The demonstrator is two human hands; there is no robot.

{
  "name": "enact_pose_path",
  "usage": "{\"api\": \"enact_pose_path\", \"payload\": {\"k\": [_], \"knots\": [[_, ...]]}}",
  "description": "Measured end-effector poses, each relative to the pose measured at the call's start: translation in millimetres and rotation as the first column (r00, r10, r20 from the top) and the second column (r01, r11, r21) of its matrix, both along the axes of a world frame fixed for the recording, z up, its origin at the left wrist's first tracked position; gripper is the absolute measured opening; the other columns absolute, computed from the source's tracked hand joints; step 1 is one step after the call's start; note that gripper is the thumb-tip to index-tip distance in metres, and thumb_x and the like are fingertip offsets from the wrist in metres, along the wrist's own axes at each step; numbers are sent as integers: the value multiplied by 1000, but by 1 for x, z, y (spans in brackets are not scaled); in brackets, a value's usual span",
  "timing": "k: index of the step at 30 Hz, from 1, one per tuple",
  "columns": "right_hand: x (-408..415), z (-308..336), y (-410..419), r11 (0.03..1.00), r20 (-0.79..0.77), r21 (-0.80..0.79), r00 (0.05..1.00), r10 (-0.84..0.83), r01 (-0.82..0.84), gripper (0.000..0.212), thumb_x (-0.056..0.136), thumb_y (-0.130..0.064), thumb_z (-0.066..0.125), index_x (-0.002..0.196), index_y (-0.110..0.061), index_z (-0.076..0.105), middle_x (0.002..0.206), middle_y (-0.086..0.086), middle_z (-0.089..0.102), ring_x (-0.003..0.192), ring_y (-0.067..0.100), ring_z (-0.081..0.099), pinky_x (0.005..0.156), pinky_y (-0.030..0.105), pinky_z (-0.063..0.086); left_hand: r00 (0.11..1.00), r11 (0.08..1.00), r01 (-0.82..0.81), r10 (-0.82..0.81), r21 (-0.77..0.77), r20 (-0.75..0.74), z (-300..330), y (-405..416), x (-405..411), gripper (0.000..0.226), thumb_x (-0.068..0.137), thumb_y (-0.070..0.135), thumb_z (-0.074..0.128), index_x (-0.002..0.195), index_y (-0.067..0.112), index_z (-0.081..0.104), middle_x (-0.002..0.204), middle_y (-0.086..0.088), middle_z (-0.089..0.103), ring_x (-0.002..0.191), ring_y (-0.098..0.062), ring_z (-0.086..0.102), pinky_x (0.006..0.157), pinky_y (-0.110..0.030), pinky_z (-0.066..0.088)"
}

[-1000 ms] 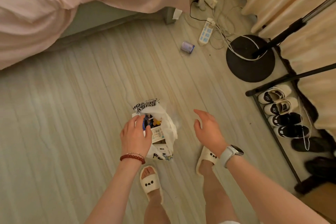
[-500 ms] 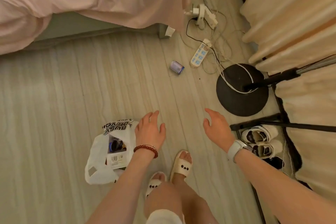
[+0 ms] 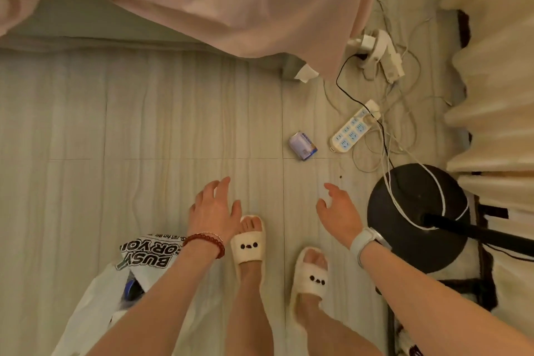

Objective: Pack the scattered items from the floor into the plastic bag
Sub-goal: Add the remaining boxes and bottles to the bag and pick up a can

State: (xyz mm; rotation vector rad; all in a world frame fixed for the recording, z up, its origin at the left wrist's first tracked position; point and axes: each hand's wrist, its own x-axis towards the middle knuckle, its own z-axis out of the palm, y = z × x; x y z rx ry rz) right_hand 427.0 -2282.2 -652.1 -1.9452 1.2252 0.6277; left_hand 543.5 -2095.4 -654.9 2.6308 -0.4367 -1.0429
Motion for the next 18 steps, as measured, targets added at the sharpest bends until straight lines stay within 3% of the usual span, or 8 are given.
{"api": "enact_pose_path", "payload": {"k": [6, 10, 12, 14, 16, 18], "knots": [[52, -142, -55, 931, -60, -121, 939, 340, -344, 63, 90, -28, 48, 143, -15, 16, 149, 13, 21, 134, 32, 25, 102, 43, 36, 999, 996, -42, 41, 77, 23, -137, -39, 12, 67, 88, 40, 46, 143, 25, 10, 153, -10, 12, 139, -29, 14, 107, -47, 28], [73, -252, -87, 825, -90, -233, 856, 509, -515, 74, 86, -33, 53, 144, -18, 10, 151, 14, 14, 138, 33, 17, 111, 45, 27, 991, 981, 95, -109, 171, 75, -258, -59, 11, 77, 86, 51, 44, 143, 33, -5, 155, -9, -8, 142, -32, -4, 113, -52, 17], [78, -289, -101, 802, -68, -305, 852, 519, -513, 82, 83, -34, 58, 145, -20, 6, 151, 15, 15, 136, 35, 22, 110, 48, 29, 991, 970, 81, -103, 227, 85, -308, -66, 15, 81, 83, 59, 42, 142, 35, -10, 154, -9, -15, 141, -34, -10, 113, -56, 12], [81, -316, -108, 809, -28, -344, 866, 499, -477, 89, 80, -32, 61, 145, -18, 3, 145, 17, 24, 124, 37, 37, 100, 48, 39, 993, 965, 36, -63, 261, 96, -344, -68, 13, 84, 81, 64, 39, 141, 35, -11, 153, -10, -19, 140, -36, -14, 111, -59, 8], [83, -329, -109, 841, 12, -352, 897, 442, -410, 90, 79, -26, 62, 145, -15, 1, 137, 18, 32, 110, 38, 45, 88, 46, 44, 988, 957, 51, -90, 286, 125, -361, -68, 9, 84, 80, 67, 35, 142, 33, -11, 153, -13, -18, 139, -38, -13, 109, -61, 9], [84, -330, -107, 880, 55, -319, 920, 388, -352, 88, 80, -23, 61, 145, -16, 2, 133, 18, 34, 106, 38, 46, 85, 45, 43, 983, 945, 81, -129, 317, 132, -362, -66, 8, 83, 81, 67, 34, 141, 33, -12, 153, -13, -17, 140, -38, -11, 108, -60, 13]]}}
